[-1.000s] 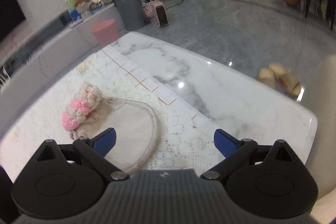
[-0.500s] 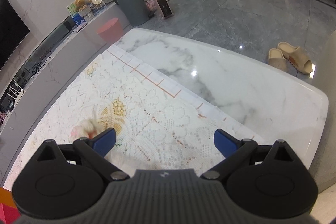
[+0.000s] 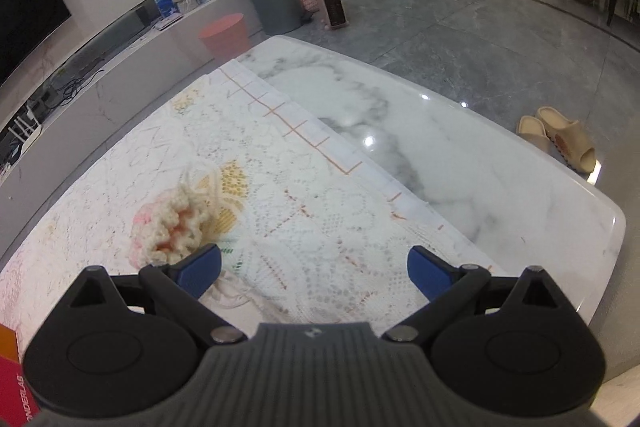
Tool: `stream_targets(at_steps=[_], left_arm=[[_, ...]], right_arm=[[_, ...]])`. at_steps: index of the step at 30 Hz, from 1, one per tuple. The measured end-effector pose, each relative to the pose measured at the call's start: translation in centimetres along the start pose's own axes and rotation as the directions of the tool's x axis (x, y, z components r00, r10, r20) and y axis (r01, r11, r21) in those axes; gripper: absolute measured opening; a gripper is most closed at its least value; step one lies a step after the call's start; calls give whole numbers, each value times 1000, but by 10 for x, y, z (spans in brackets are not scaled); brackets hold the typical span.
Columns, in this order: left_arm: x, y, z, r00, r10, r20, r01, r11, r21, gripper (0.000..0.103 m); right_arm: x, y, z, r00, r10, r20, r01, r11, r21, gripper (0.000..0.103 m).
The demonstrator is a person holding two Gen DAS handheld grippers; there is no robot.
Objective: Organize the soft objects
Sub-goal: 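Grasp the pink-and-white crochet ball with the right tool while the left tool holds the canvas bag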
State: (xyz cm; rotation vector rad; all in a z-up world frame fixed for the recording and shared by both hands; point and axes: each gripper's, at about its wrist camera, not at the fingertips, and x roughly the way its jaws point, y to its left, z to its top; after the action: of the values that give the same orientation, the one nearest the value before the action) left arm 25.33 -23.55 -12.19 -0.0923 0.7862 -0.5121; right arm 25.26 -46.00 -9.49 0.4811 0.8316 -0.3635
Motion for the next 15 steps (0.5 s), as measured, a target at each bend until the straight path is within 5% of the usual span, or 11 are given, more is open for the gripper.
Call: stream_targets(at_steps=[2, 4, 8, 15], left_arm=[[2, 5, 1, 1000, -16, -4, 16, 1000, 8, 31], [1, 12, 2, 1000, -7, -15, 7, 1000, 15, 6], [-10, 32, 1, 997, -75, 3, 75, 996, -54, 5], [-22, 33, -14, 1000, -11, 28, 8, 996, 88, 6]], right_arm=[[1, -2, 0, 1000, 3, -4, -3, 1000, 11, 98], [3, -2, -1, 1000, 3, -11, -3, 1000, 12, 98], [7, 1, -5, 999, 20, -25, -20, 1000, 12, 98], [20, 29, -14, 990, 137, 23, -137, 990, -19, 98]])
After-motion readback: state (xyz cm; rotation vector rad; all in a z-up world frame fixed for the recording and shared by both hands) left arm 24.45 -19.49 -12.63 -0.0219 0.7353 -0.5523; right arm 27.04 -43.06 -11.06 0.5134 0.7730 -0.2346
